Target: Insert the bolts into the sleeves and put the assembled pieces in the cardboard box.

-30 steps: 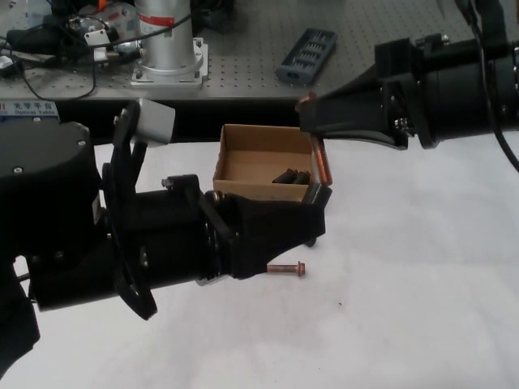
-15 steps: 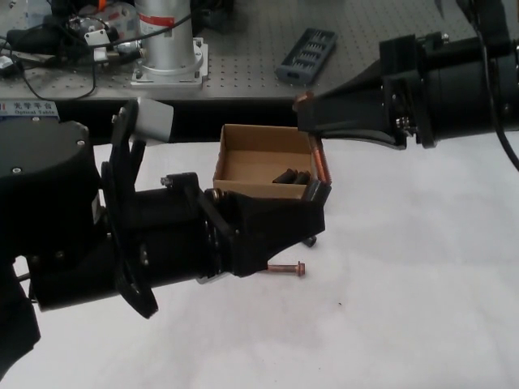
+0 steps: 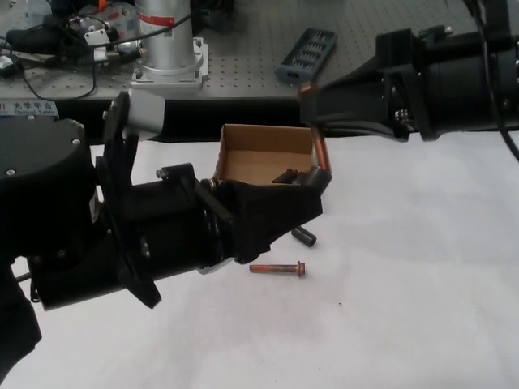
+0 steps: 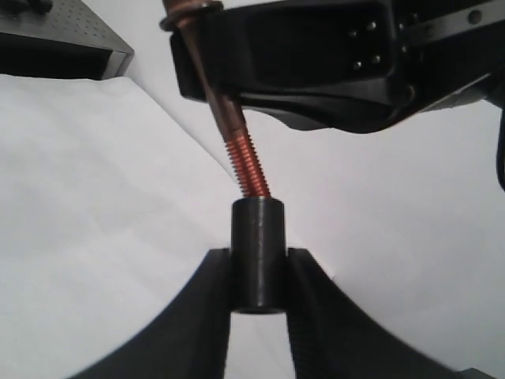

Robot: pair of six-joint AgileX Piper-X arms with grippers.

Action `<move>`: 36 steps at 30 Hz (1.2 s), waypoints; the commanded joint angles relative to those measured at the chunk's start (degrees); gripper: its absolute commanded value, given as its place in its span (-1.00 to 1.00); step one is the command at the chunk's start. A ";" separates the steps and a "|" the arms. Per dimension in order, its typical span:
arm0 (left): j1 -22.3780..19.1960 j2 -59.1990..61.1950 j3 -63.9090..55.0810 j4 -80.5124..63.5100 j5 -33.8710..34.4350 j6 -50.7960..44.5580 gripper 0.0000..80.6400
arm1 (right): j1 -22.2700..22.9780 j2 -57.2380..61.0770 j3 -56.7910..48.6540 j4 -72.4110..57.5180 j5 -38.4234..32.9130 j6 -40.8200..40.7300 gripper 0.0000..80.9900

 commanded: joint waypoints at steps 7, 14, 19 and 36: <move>0.06 -0.65 -0.45 -2.74 -2.03 -1.14 -0.98 | -0.01 -2.51 0.01 -0.02 2.80 -0.46 -0.93; 0.06 -0.65 -0.45 -3.14 -2.02 -1.14 -0.98 | -0.01 -2.48 0.17 0.09 3.64 -1.52 -0.93; 0.06 -0.65 -0.45 -5.49 -2.02 -1.51 -0.98 | -0.01 -2.48 2.48 0.01 3.64 -1.68 -0.93; 0.06 -0.65 -0.45 13.59 -1.26 8.23 -0.98 | -0.16 -2.48 2.69 1.20 2.08 -3.21 -0.93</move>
